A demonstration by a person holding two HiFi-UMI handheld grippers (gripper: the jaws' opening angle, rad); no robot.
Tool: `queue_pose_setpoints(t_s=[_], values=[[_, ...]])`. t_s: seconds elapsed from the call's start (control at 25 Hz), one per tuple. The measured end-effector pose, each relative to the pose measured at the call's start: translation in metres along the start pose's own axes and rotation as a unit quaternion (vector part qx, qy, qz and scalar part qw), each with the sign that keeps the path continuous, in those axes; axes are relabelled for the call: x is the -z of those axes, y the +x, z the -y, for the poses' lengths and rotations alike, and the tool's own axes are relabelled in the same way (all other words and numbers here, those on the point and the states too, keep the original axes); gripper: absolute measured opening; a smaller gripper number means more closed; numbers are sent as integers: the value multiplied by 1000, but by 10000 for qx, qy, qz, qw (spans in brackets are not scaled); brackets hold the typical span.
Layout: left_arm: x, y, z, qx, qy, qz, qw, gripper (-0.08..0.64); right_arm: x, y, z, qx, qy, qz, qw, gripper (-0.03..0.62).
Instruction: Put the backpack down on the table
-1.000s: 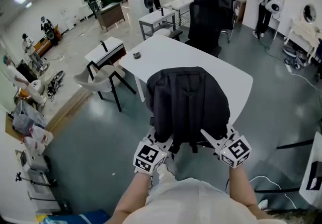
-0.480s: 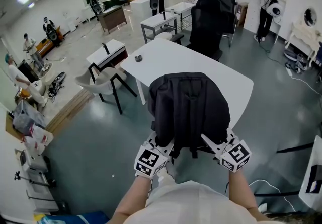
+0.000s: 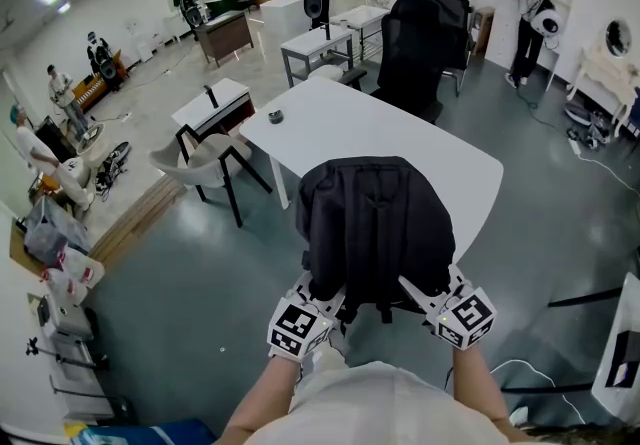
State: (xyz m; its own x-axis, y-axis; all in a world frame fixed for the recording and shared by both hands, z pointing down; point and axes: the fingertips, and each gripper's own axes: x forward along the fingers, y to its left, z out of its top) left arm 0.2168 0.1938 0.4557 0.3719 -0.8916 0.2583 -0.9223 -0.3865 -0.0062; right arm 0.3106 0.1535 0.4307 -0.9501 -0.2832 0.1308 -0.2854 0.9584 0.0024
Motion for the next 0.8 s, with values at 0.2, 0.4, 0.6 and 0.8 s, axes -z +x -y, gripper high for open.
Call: queue_pose_setpoints(t_s=[0.2,0.4,0.6,0.8], values=[[4,0,1,-23,-48,-19,10000,69,3,0,-2,-33,25,-12,10000,169],[5,-2,-1,-33,-82,-15,10000,69,3,2,-3,-46,37,-26,10000,169],[8,-3,-8,-49,-105,-18,9999,69,5,10,-4,-66,46,-61,9999,169],[11,-3,-27,-77,-119,-45,9999,69,5,30,-2,-109,94,-60,9999,169]])
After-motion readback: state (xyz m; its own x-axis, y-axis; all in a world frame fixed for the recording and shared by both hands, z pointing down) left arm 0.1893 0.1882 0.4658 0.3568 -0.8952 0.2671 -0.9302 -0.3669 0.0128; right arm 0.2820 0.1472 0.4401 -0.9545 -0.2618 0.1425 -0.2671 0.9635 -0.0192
